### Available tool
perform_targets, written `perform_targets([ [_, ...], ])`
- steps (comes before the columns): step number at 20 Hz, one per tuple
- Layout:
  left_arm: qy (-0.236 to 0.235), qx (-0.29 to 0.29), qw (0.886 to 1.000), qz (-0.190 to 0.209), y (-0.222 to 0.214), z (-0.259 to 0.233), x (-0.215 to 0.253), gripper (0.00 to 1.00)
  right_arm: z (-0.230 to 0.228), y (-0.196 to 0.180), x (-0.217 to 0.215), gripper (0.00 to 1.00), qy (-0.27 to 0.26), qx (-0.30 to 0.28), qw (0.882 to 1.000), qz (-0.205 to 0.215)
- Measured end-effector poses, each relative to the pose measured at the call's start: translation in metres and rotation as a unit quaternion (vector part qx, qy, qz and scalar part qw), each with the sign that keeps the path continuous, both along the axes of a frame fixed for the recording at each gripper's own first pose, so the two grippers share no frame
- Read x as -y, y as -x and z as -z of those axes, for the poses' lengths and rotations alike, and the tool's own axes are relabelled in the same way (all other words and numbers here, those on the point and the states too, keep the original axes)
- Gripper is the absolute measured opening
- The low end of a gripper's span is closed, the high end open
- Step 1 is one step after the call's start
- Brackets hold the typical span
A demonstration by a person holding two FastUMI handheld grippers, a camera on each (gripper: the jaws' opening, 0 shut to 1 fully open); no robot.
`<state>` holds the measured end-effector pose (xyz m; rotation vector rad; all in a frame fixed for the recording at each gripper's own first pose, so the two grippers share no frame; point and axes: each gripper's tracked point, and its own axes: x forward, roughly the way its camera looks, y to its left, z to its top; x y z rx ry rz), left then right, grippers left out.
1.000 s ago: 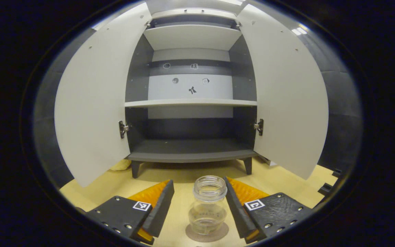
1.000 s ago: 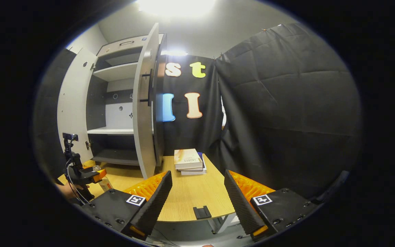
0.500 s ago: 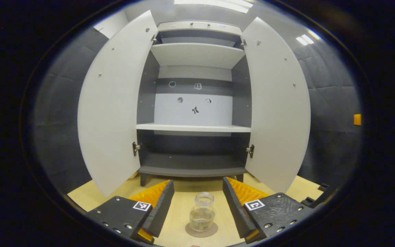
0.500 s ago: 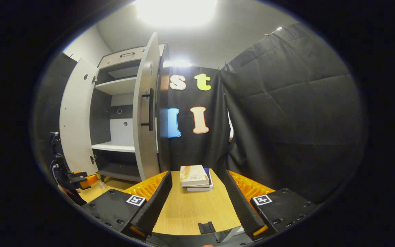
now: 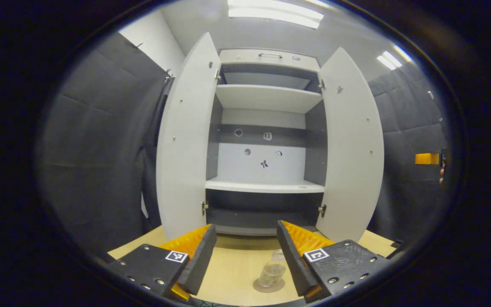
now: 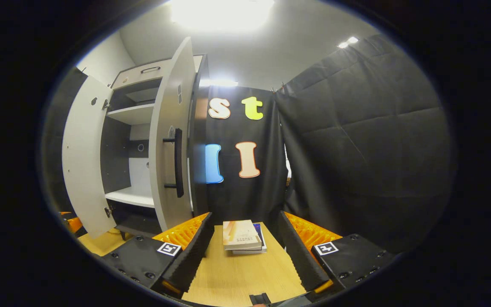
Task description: Grasp the bottle in the cabinet with the left hand and place it on the coaster, then close the right door with the right hand and the left door with the left hand.
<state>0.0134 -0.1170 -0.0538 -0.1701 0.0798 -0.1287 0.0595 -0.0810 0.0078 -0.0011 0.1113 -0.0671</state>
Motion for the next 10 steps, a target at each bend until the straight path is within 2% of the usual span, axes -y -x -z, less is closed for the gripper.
perform_targets([
  [2,-0.003,0.007,1.000,-0.015,0.000,-0.010,-0.027,0.83,-0.012,-0.015,-0.003,0.97,0.011,0.008,1.000,0.015],
  [3,-0.009,0.009,1.000,-0.025,-0.001,-0.014,-0.042,0.83,-0.017,-0.023,-0.007,0.94,0.011,0.010,1.000,0.020],
  [10,-0.037,0.029,0.996,-0.078,-0.002,-0.033,-0.128,0.83,-0.055,-0.065,-0.031,0.94,0.009,0.040,0.998,0.048],
])
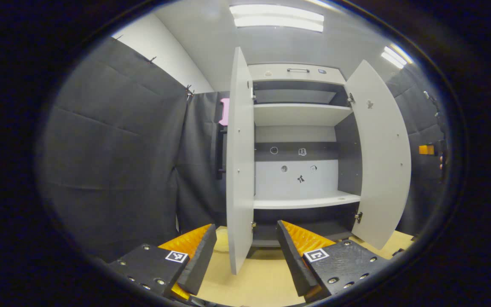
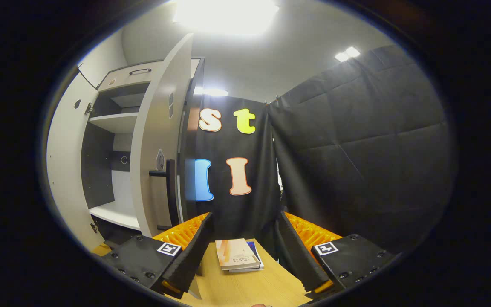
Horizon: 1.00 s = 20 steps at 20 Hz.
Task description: Grasp the bottle in the cabinet with the left hand and place it on the coaster, then close the right door with the right hand and the left door with the left hand.
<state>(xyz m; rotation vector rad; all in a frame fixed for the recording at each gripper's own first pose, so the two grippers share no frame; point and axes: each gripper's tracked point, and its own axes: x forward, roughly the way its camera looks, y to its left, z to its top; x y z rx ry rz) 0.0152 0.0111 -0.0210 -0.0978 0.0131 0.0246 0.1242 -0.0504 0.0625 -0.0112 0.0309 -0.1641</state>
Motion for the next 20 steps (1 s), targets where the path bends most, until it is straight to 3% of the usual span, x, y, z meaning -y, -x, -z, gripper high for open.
perform_targets([
  [7,0.012,-0.003,0.999,-0.032,-0.001,0.009,-0.057,0.83,0.002,-0.026,-0.027,0.97,0.023,-0.011,1.000,0.003],
  [11,0.006,-0.004,0.999,-0.037,-0.008,0.013,-0.077,0.83,0.005,-0.031,-0.037,0.92,0.028,-0.016,0.999,0.008],
  [20,0.019,-0.002,1.000,-0.010,-0.035,0.024,-0.082,0.83,0.005,-0.025,-0.057,0.95,0.026,-0.027,0.999,0.004],
])
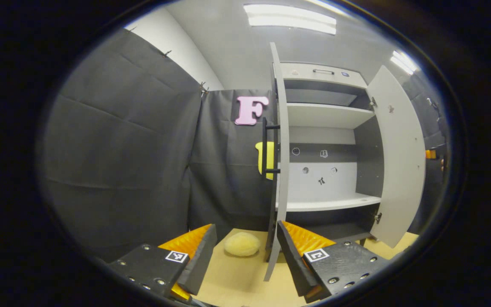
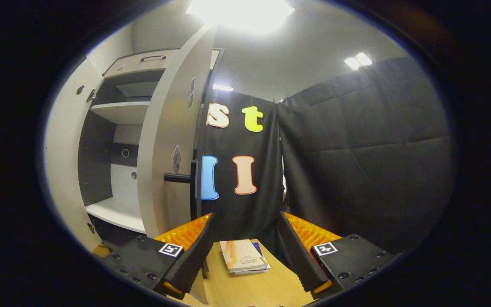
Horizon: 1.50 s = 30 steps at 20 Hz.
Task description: Grasp the bottle in the cabinet with the left hand and place it on the coaster, then close the right door with the right hand and the left door with the left hand.
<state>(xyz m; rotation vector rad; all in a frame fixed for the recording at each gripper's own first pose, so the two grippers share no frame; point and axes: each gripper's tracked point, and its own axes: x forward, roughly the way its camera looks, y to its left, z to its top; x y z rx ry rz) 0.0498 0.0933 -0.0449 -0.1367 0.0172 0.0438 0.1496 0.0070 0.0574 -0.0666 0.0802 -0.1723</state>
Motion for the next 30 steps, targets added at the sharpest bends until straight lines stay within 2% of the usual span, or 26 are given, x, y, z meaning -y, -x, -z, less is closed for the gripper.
perform_targets([
  [1,0.002,0.000,1.000,0.003,-0.003,0.002,0.000,0.84,-0.001,0.000,-0.003,0.95,0.001,-0.001,1.000,0.000],
  [2,0.003,-0.001,1.000,0.006,-0.007,0.003,0.001,0.83,-0.001,0.002,-0.006,0.91,0.002,0.000,1.000,-0.001],
  [3,0.004,-0.003,1.000,0.008,-0.010,0.005,0.001,0.83,-0.002,0.002,-0.010,0.95,0.001,0.000,1.000,-0.003],
  [6,0.006,-0.007,1.000,0.016,-0.020,0.011,0.002,0.83,-0.001,0.003,-0.021,0.95,-0.009,0.001,1.000,-0.009],
  [7,0.006,-0.007,1.000,0.018,-0.022,0.011,0.002,0.83,-0.001,0.003,-0.025,0.91,-0.012,0.002,1.000,-0.013],
  [8,0.006,-0.005,1.000,0.019,-0.024,0.009,0.000,0.83,-0.001,0.004,-0.029,0.95,-0.015,0.002,1.000,-0.015],
  [12,0.006,0.001,1.000,0.025,-0.031,0.006,-0.003,0.83,-0.002,0.005,-0.043,0.95,-0.014,0.002,1.000,-0.022],
  [13,0.006,0.002,1.000,0.027,-0.033,0.005,-0.004,0.82,-0.002,0.006,-0.046,0.91,-0.015,0.002,1.000,-0.022],
  [15,0.005,0.003,1.000,0.029,-0.035,0.006,-0.007,0.83,-0.002,0.005,-0.055,0.91,-0.018,0.002,0.999,-0.027],
  [16,0.005,0.003,1.000,0.030,-0.036,0.007,-0.007,0.84,-0.001,0.005,-0.061,0.95,-0.021,0.001,0.999,-0.032],
  [18,0.004,0.004,1.000,0.030,-0.035,0.007,-0.012,0.84,-0.001,0.002,-0.075,0.92,-0.026,0.000,0.999,-0.046],
  [19,0.004,0.003,1.000,0.029,-0.038,0.008,-0.014,0.84,-0.002,0.000,-0.083,0.95,-0.027,0.000,0.998,-0.053],
  [24,0.003,0.002,1.000,0.014,-0.035,0.011,-0.034,0.83,-0.002,-0.012,-0.118,0.95,-0.028,0.004,0.997,-0.074],
  [25,0.001,0.001,1.000,0.009,-0.034,0.012,-0.040,0.82,-0.003,-0.015,-0.126,0.92,-0.030,0.004,0.996,-0.080],
  [26,0.000,-0.002,1.000,0.004,-0.031,0.013,-0.046,0.84,-0.001,-0.017,-0.132,0.95,-0.032,0.005,0.996,-0.087],
  [30,0.004,-0.012,1.000,-0.016,-0.028,0.019,-0.062,0.82,0.002,-0.038,-0.152,0.95,-0.035,0.002,0.994,-0.107],
])
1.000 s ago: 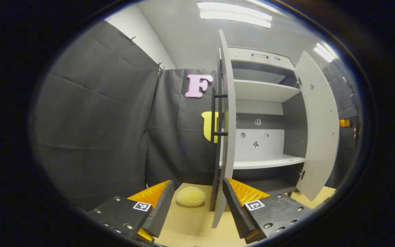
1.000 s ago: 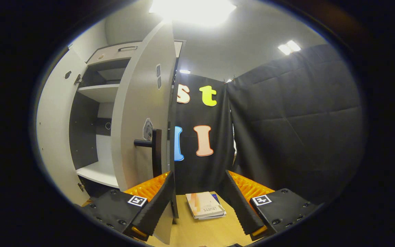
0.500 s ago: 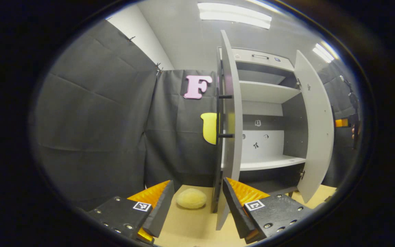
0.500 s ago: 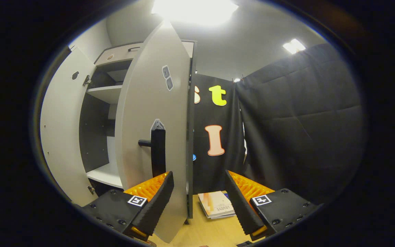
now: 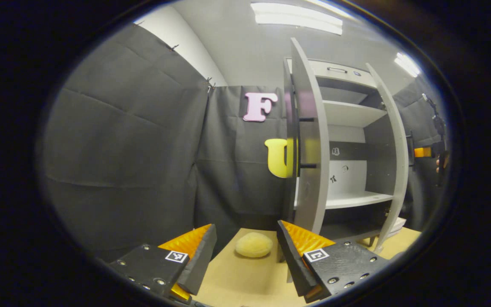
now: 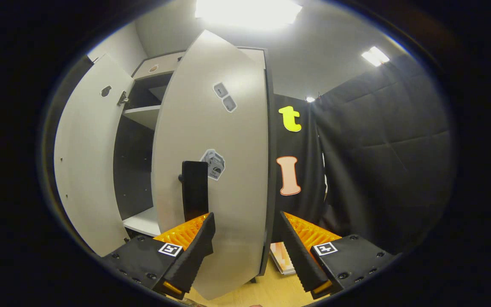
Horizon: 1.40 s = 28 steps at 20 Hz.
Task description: Grasp the bottle in the cabinet with the left hand and place it on the coaster, then close the right door with the right hand and the left door with the left hand.
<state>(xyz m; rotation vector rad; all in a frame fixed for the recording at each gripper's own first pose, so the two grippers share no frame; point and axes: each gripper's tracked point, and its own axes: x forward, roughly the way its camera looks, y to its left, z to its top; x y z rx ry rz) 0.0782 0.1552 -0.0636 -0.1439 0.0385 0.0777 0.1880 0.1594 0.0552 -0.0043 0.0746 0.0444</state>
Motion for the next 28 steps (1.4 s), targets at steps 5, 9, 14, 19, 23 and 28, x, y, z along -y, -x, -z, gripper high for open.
perform_targets([
  [5,-0.003,-0.013,1.000,-0.013,0.006,0.006,-0.012,0.84,0.002,-0.022,-0.018,0.96,-0.004,-0.001,1.000,-0.021],
  [9,-0.009,-0.026,1.000,-0.014,0.006,0.011,-0.011,0.83,0.008,-0.027,-0.017,0.95,-0.006,0.003,1.000,-0.024],
  [14,-0.013,-0.039,0.999,-0.004,-0.016,0.004,-0.004,0.83,0.017,-0.011,-0.002,0.96,0.002,0.009,1.000,-0.027],
  [19,-0.006,-0.040,0.999,0.011,-0.043,-0.016,0.005,0.83,0.042,0.021,0.021,0.97,0.015,-0.004,0.999,-0.028],
  [23,-0.006,-0.036,0.999,0.010,-0.066,-0.038,0.002,0.84,0.063,0.040,0.047,0.94,0.018,-0.025,0.999,-0.020],
  [28,-0.011,-0.031,0.999,-0.004,-0.094,-0.068,-0.014,0.84,0.084,0.056,0.074,0.96,0.019,-0.050,0.999,-0.008],
])
